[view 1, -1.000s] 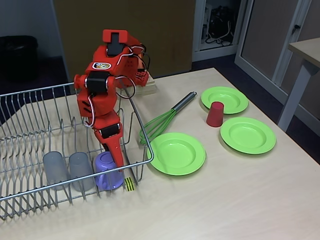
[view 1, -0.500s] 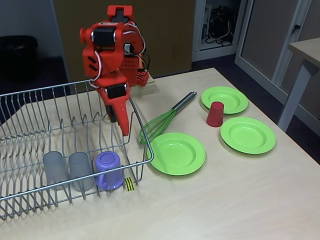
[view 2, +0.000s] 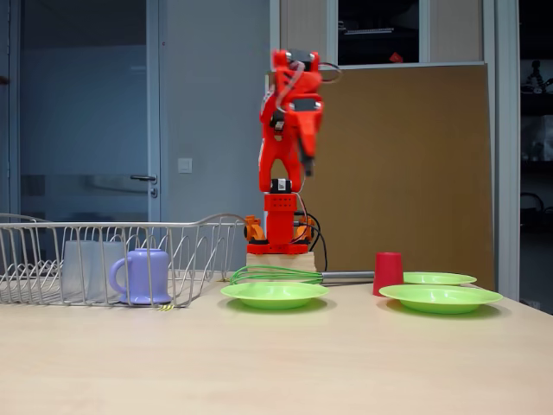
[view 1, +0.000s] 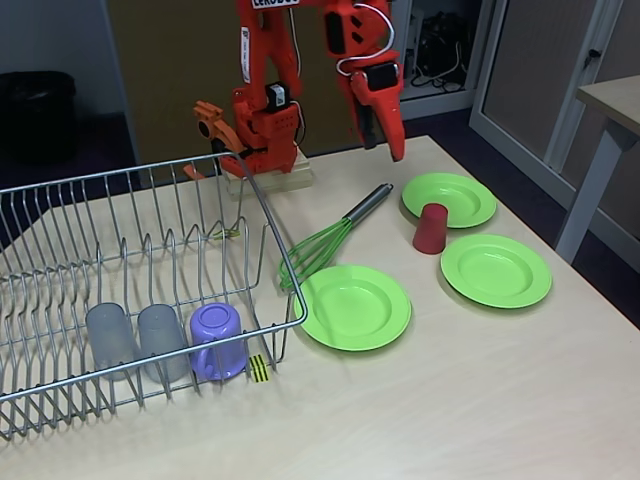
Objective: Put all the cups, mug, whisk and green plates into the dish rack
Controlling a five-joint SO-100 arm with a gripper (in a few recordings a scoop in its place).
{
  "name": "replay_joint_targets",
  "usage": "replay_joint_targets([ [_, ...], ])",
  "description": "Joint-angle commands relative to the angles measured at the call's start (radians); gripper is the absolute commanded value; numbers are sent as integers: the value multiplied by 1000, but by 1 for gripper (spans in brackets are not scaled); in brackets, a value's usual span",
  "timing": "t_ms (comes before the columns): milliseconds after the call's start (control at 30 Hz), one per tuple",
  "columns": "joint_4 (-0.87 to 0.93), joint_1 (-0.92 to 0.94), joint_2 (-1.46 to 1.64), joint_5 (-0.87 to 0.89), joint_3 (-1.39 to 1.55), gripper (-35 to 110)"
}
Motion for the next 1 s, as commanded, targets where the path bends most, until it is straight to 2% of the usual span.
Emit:
replay_joint_targets([
  [0, -74, -199, -2, 290, 89, 37],
  [167, -175, -380, -144, 571, 124, 40],
  [333, -267, -449, -255, 690, 129, 42],
  [967, -333, -405, -666, 592, -178, 40],
])
